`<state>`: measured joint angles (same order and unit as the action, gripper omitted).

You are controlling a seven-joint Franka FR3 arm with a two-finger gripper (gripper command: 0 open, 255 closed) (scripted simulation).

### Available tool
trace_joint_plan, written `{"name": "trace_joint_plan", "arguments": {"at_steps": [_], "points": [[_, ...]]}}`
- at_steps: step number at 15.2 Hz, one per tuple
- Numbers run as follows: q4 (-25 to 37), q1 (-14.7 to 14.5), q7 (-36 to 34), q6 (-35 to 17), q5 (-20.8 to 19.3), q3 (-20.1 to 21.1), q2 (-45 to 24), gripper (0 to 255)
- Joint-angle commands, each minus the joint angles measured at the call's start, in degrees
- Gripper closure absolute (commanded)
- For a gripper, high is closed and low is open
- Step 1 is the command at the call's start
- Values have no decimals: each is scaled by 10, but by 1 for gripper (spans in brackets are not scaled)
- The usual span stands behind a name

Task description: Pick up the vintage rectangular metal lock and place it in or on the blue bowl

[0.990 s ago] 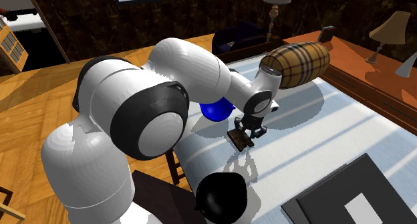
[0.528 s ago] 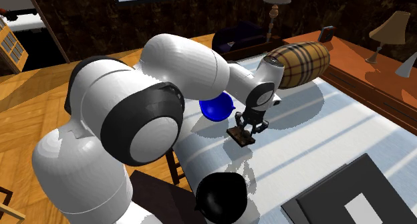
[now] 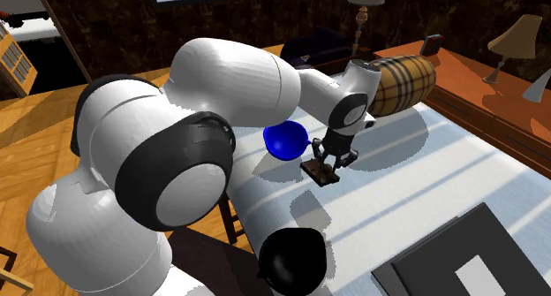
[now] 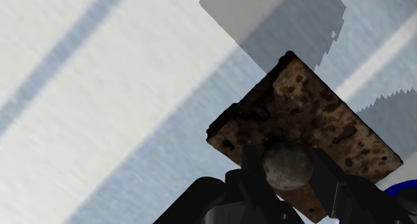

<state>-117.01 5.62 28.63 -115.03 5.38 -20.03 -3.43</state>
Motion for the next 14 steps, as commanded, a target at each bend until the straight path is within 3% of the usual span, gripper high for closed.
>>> {"name": "trace_joint_plan", "arguments": {"at_steps": [1,14], "points": [[8,0,-2,14,-3,0,7,255],[80,-1,-15,110,-15,0,33,255]]}}
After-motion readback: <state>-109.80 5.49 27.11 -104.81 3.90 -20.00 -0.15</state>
